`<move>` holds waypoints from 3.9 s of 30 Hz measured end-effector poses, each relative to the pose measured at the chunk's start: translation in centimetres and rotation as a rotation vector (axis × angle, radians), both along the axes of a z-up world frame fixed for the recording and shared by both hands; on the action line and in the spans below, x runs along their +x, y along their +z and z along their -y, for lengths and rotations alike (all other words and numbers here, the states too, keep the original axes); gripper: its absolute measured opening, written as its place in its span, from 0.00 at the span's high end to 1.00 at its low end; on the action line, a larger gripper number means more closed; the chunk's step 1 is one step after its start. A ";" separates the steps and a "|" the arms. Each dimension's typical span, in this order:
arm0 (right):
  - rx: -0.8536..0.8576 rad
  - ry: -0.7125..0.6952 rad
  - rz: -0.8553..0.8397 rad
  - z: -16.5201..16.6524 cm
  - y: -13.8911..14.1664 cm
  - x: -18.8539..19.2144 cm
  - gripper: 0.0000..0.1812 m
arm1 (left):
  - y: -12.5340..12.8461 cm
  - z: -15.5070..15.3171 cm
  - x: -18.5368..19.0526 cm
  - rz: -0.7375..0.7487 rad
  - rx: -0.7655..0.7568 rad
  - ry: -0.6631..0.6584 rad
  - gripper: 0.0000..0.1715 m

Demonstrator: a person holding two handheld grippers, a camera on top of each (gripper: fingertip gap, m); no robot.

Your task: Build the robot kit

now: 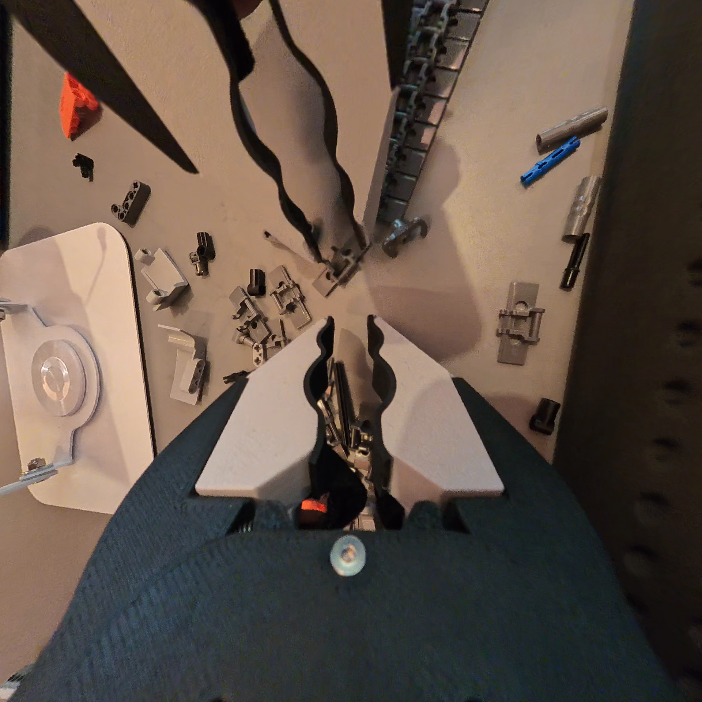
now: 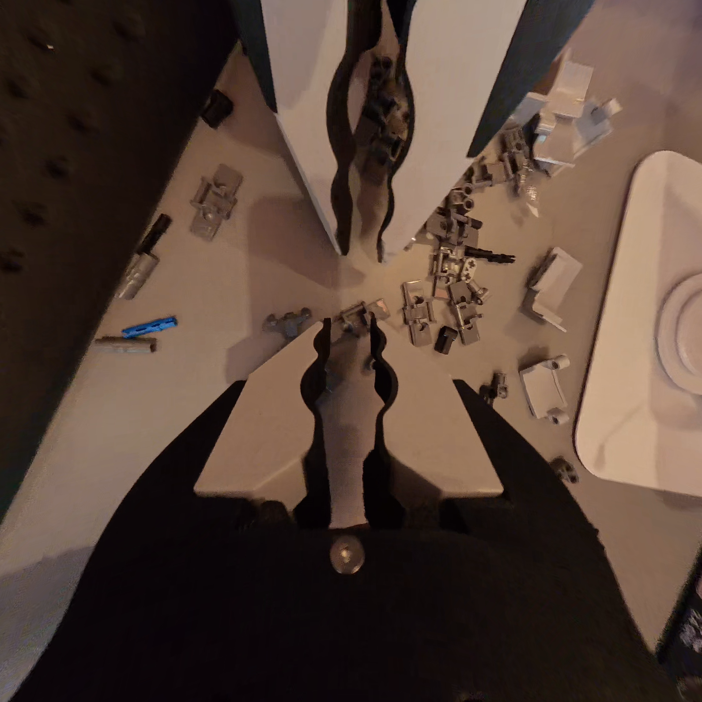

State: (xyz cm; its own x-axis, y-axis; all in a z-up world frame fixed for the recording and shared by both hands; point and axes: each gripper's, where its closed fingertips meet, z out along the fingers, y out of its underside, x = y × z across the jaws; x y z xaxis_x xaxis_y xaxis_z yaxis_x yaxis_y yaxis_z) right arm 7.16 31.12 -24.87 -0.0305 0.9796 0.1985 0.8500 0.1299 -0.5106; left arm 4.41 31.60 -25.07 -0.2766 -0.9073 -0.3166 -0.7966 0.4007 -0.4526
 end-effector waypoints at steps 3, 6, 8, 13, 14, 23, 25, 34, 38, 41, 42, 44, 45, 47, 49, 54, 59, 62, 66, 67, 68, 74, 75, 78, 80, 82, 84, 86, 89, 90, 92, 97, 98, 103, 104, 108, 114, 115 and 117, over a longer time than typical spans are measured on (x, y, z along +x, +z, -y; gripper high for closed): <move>-0.048 0.049 -0.040 -0.1 0.1 -0.3 0.91 | 0.0 -0.1 -0.2 -0.016 0.014 -0.001 0.90; -0.070 0.067 -0.011 -0.6 -0.5 0.0 0.93 | -0.3 0.0 -0.2 -0.026 0.008 -0.008 0.90; -0.104 0.080 -0.008 -0.5 -0.7 0.0 0.94 | -0.5 0.2 -0.3 -0.035 0.006 -0.016 0.90; -0.148 0.093 -0.006 -0.4 -0.8 0.0 0.91 | -0.3 0.1 -0.3 -0.028 0.000 -0.016 0.90; -0.155 0.095 -0.010 -0.3 -0.8 0.0 0.91 | -0.3 0.1 -0.3 -0.028 0.001 -0.017 0.90; -0.147 0.118 -0.037 -0.5 -0.9 -0.4 0.93 | -0.7 0.4 -0.3 -0.043 -0.004 -0.032 0.90; -0.151 0.115 -0.040 -0.5 -0.9 -0.5 0.94 | -0.7 0.4 -0.2 -0.043 -0.005 -0.032 0.90; -0.055 -0.135 -0.151 0.4 4.3 2.6 0.95 | 0.6 0.5 1.2 0.058 0.008 -0.042 0.90; -0.002 -0.355 -0.144 4.2 6.2 7.2 0.95 | 0.7 0.8 2.9 0.090 0.034 -0.069 0.90; -0.042 -0.524 -0.112 7.5 4.8 10.8 0.95 | 0.7 1.5 4.3 0.116 0.026 -0.105 0.89; -0.065 -0.571 -0.109 8.4 4.0 11.7 0.94 | 0.7 1.8 4.6 0.120 0.019 -0.120 0.89; -0.074 -0.664 -0.087 9.6 2.6 13.5 0.95 | 0.5 2.5 5.0 0.119 -0.001 -0.137 0.89; -0.096 -0.697 -0.094 10.1 2.1 14.0 0.95 | 0.3 2.7 5.0 0.112 -0.005 -0.141 0.89; -0.128 -0.736 -0.112 10.7 1.2 14.3 0.95 | -0.2 2.9 5.0 0.093 -0.008 -0.146 0.89; -0.151 -0.755 -0.121 11.0 0.6 14.2 0.95 | -0.5 3.0 4.9 0.080 -0.013 -0.146 0.89; -0.160 -0.750 -0.111 11.0 -0.3 13.6 0.95 | -0.9 3.4 4.8 0.062 -0.036 -0.153 0.89; -0.177 -0.777 -0.122 10.7 -0.5 13.6 0.94 | -0.9 3.6 4.8 0.060 -0.042 -0.157 0.90; -0.180 -0.765 -0.112 11.1 -0.4 13.5 0.95 | -0.9 3.6 4.8 0.061 -0.045 -0.159 0.90; -0.180 -0.784 -0.117 11.1 0.0 13.8 0.94 | -0.9 3.7 4.7 0.059 -0.044 -0.163 0.90; -0.184 -0.783 -0.115 11.1 -0.1 13.7 0.94 | -0.9 3.7 4.7 0.059 -0.043 -0.163 0.90; -0.188 -0.779 -0.107 11.2 -0.3 13.6 0.94 | -0.9 3.7 4.7 0.058 -0.043 -0.163 0.90; -0.182 -0.801 -0.093 11.1 -0.7 13.4 0.94 | -0.9 3.8 4.6 0.055 -0.041 -0.164 0.90; -0.173 -0.798 -0.086 11.1 -0.7 13.5 0.94 | -0.9 3.8 4.6 0.056 -0.040 -0.165 0.90; -0.169 -0.797 -0.075 11.4 -0.6 13.8 0.94 | -0.9 3.8 4.6 0.055 -0.039 -0.166 0.90; -0.178 -0.793 -0.089 11.4 -0.5 13.6 0.94 | -0.9 3.8 4.6 0.055 -0.039 -0.166 0.90; -0.184 -0.783 -0.071 11.4 -0.7 13.6 0.94 | -0.9 3.8 4.6 0.054 -0.038 -0.166 0.90; -0.189 -0.782 -0.063 11.3 -0.9 13.5 0.94 | -0.9 3.8 4.6 0.053 -0.037 -0.166 0.90; -0.193 -0.778 -0.063 11.3 -0.9 13.4 0.94 | -0.9 3.8 4.6 0.053 -0.038 -0.165 0.90; -0.200 -0.772 -0.056 11.2 -0.9 13.5 0.94 | -0.9 3.8 4.6 0.053 -0.040 -0.166 0.90; -0.204 -0.775 -0.059 11.2 -0.8 13.6 0.94 | -0.9 3.8 4.6 0.054 -0.040 -0.166 0.90; -0.213 -0.771 -0.057 11.2 -0.9 13.6 0.94 | -0.9 3.8 4.6 0.054 -0.042 -0.166 0.90; -0.218 -0.759 -0.056 11.0 -0.4 13.8 0.95 | -0.9 3.8 4.6 0.055 -0.043 -0.166 0.90; -0.217 -0.759 -0.051 11.0 -0.2 13.9 0.94 | -0.9 3.8 4.6 0.055 -0.044 -0.166 0.90; -0.225 -0.749 -0.019 10.7 -0.6 14.0 0.94 | -0.9 3.8 4.6 0.054 -0.045 -0.166 0.90; -0.230 -0.748 -0.017 10.7 -0.7 14.0 0.94 | -0.9 3.8 4.6 0.054 -0.044 -0.167 0.90; -0.243 -0.735 -0.005 10.5 -1.1 13.6 0.94 | -0.9 3.8 4.5 0.053 -0.046 -0.166 0.90; -0.199 -0.722 0.006 10.3 -0.4 14.0 0.87 | -0.9 3.8 4.5 0.053 -0.047 -0.167 0.89; -0.179 -0.716 -0.013 10.2 0.2 14.0 0.90 | -0.9 3.8 4.5 0.053 -0.048 -0.166 0.89; -0.156 -0.675 -0.073 10.1 1.0 13.3 1.00 | -0.9 3.8 4.5 0.053 -0.049 -0.167 0.89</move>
